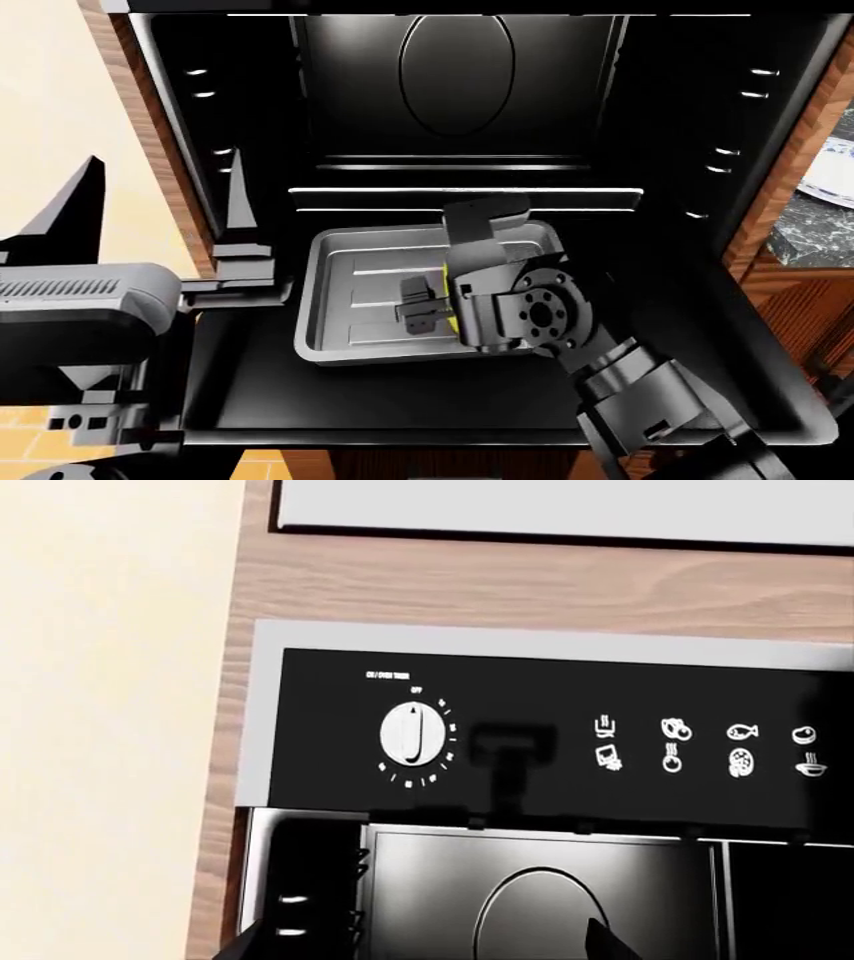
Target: Pick the corn from the oven and place it on the plate on the counter.
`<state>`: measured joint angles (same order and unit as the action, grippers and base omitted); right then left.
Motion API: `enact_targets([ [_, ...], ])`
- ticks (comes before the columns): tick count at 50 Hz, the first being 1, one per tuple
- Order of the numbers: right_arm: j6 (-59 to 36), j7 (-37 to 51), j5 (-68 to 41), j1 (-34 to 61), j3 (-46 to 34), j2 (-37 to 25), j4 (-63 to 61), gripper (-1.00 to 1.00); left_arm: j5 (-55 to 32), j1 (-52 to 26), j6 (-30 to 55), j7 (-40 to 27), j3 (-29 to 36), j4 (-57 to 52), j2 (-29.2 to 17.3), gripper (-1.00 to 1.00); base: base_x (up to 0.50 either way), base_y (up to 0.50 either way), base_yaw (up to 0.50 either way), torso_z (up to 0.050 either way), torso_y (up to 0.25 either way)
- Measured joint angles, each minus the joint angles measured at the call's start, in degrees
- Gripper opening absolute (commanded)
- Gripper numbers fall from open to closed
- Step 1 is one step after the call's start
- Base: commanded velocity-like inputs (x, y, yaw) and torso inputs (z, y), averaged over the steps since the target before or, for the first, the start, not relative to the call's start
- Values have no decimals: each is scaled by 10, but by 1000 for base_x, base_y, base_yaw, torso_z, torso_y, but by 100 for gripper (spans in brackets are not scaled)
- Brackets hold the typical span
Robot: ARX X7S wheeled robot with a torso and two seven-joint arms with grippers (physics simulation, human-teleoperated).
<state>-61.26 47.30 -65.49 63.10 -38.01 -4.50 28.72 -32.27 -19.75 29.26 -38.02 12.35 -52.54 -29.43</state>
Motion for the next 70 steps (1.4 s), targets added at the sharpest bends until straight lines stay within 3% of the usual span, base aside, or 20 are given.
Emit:
enact_targets([
  [21,8,-10,-12,-4,-8,-7,-20,100,0,-4,-4,-1,8,5,0,100,0,0,0,0,0],
  [22,9,-11,-13,-4,-8,-7,-21,-100,0,-4,-4,-1,9,6,-1,100,0,0,0,0,0],
  [70,58,-18,-33,-19,-25,-39,-84,-100,0,-1,-15,-8,16,7,-6,100,1,0,1,0,0],
])
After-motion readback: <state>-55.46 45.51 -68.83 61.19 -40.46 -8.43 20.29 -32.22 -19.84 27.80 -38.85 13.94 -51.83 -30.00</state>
